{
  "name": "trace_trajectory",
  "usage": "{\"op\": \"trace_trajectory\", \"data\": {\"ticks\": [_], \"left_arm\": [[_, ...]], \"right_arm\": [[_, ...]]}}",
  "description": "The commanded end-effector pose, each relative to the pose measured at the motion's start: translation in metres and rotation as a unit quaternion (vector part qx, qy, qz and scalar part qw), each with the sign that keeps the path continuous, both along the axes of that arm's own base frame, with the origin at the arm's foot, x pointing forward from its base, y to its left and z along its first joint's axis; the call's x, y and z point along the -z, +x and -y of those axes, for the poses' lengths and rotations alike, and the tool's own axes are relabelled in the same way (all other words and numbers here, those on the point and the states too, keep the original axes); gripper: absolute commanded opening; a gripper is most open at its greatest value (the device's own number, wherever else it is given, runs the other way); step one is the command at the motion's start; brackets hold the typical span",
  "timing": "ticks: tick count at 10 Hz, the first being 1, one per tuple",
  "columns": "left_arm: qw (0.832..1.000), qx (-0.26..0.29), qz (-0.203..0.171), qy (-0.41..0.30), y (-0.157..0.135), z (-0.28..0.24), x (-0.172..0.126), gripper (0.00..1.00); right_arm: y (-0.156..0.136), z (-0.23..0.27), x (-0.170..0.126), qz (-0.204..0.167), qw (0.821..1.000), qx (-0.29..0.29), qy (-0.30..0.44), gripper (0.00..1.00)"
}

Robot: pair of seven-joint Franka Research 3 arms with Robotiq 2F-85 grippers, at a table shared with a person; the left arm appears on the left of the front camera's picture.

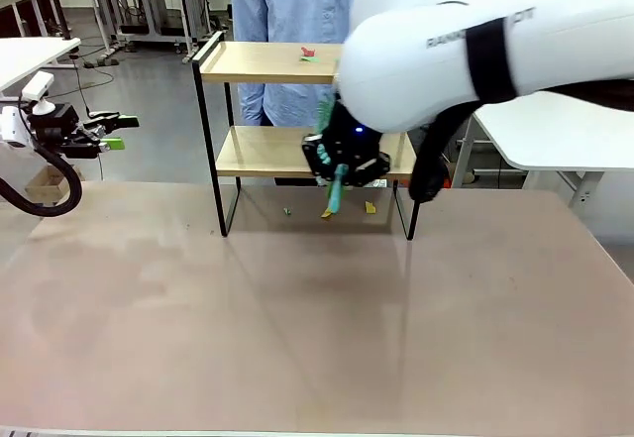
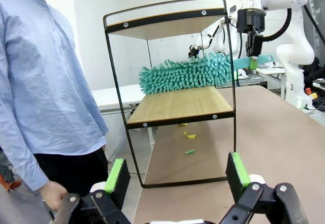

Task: Clean the shelf.
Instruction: Clean the specific section of the Shelf indicated by the human with the Duster.

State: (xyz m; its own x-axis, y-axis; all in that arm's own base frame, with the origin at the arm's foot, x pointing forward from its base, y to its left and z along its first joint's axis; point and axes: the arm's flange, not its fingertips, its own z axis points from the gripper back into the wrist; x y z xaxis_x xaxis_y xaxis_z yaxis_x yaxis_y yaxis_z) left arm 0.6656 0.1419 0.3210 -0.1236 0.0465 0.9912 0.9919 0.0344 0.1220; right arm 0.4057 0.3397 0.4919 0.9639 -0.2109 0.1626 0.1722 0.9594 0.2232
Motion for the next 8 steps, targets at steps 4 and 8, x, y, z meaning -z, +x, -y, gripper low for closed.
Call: {"op": "trace_trajectory", "data": {"ticks": [4, 8], "left_arm": [[1.000, -0.001, 0.008, -0.001, -0.003, 0.002, -0.002, 1.00], [1.000, -0.001, 0.008, -0.001, -0.003, 0.002, -0.002, 1.00]], "right_arm": [[-0.031, 0.080, -0.005, -0.013, 0.997, 0.047, -0.053, 0.13], [-0.034, 0.083, -0.015, 0.002, 0.997, 0.051, -0.055, 0.13]]}}
